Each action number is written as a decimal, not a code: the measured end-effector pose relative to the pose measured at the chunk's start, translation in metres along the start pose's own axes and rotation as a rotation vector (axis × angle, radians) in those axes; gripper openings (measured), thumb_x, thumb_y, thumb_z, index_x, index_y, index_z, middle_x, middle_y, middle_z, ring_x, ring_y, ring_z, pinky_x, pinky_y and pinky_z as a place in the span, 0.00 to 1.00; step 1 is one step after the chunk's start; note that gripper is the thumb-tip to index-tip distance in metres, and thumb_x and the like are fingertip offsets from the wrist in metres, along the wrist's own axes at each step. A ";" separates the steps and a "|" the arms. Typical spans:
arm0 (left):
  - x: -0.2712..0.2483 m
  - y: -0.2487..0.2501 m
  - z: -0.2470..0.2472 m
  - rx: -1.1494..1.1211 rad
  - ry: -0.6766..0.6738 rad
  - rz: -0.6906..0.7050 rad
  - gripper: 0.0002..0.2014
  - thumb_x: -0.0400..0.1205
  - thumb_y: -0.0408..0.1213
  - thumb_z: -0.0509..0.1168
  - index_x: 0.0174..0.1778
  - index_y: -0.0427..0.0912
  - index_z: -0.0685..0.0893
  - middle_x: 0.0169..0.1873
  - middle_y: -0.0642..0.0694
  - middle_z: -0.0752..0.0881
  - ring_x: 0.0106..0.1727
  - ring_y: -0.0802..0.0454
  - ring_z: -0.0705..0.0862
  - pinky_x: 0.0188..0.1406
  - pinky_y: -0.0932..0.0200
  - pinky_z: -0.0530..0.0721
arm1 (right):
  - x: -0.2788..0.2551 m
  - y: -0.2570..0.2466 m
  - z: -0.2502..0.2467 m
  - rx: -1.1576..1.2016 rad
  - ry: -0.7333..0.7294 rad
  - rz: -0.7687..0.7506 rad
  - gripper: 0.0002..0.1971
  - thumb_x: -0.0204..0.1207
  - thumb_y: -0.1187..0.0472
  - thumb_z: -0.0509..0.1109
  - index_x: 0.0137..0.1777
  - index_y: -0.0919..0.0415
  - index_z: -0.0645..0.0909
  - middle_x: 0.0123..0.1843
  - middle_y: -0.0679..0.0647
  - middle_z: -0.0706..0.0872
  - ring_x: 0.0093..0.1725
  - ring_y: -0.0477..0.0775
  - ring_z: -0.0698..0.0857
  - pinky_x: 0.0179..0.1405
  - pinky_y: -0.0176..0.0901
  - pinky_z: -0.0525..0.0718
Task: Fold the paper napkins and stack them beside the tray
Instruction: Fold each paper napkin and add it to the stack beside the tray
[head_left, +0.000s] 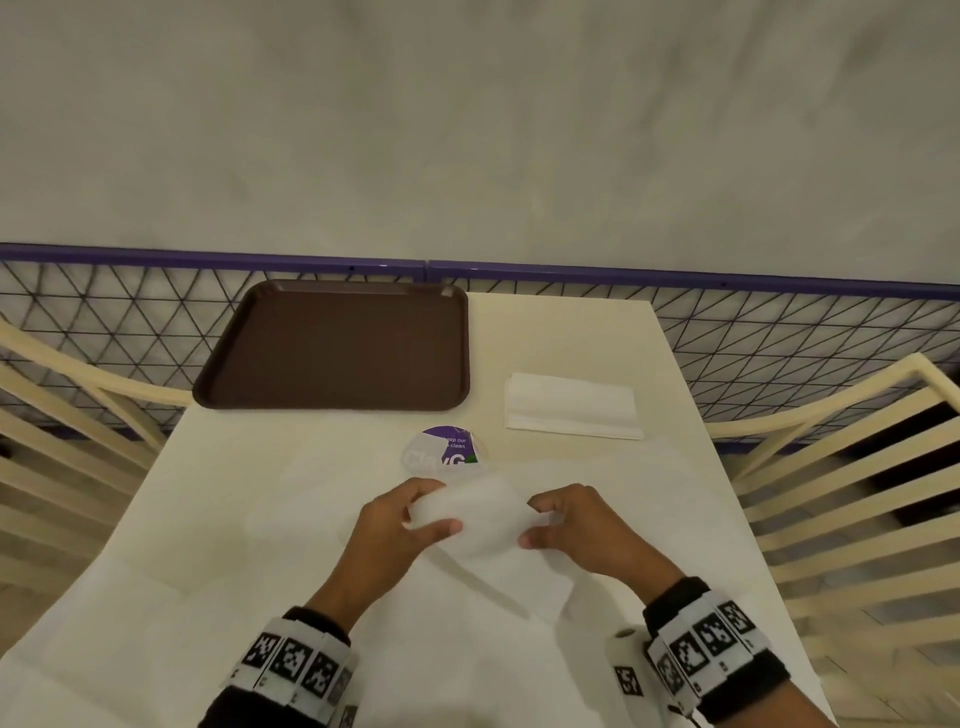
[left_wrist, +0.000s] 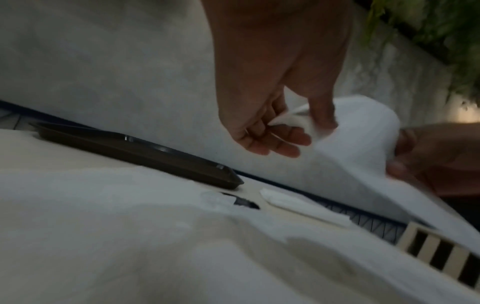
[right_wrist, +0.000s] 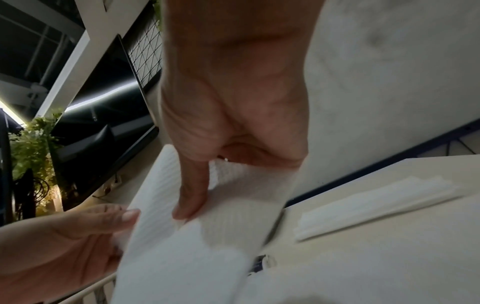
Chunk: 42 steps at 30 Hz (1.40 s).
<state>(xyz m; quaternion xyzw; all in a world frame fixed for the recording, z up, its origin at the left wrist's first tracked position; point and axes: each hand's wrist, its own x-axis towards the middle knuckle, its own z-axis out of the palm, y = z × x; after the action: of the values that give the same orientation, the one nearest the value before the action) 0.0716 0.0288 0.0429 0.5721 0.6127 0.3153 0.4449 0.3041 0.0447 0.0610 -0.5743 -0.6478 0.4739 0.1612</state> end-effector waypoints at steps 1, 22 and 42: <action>0.006 0.007 0.001 -0.055 -0.002 0.006 0.14 0.69 0.36 0.78 0.46 0.53 0.84 0.45 0.51 0.88 0.49 0.50 0.85 0.44 0.69 0.79 | 0.000 0.001 -0.007 0.014 -0.013 0.005 0.10 0.67 0.64 0.78 0.50 0.60 0.88 0.45 0.45 0.89 0.41 0.38 0.85 0.47 0.27 0.80; 0.212 0.044 0.099 0.114 0.072 -0.100 0.09 0.75 0.25 0.71 0.49 0.39 0.89 0.45 0.47 0.85 0.46 0.53 0.82 0.48 0.68 0.73 | 0.147 0.107 -0.180 0.129 0.453 0.378 0.19 0.68 0.69 0.77 0.22 0.62 0.71 0.24 0.58 0.77 0.23 0.55 0.77 0.35 0.47 0.84; 0.124 0.011 0.012 0.608 0.028 -0.067 0.14 0.78 0.36 0.67 0.60 0.46 0.84 0.58 0.40 0.81 0.58 0.41 0.81 0.62 0.49 0.78 | 0.085 0.108 -0.147 -0.315 0.537 0.263 0.14 0.74 0.68 0.69 0.60 0.67 0.79 0.62 0.65 0.82 0.62 0.64 0.79 0.61 0.47 0.73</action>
<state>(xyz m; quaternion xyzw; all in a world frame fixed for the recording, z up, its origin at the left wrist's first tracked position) 0.0934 0.1505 0.0245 0.6541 0.7036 0.1102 0.2550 0.4537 0.1717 0.0198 -0.7752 -0.5676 0.2166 0.1729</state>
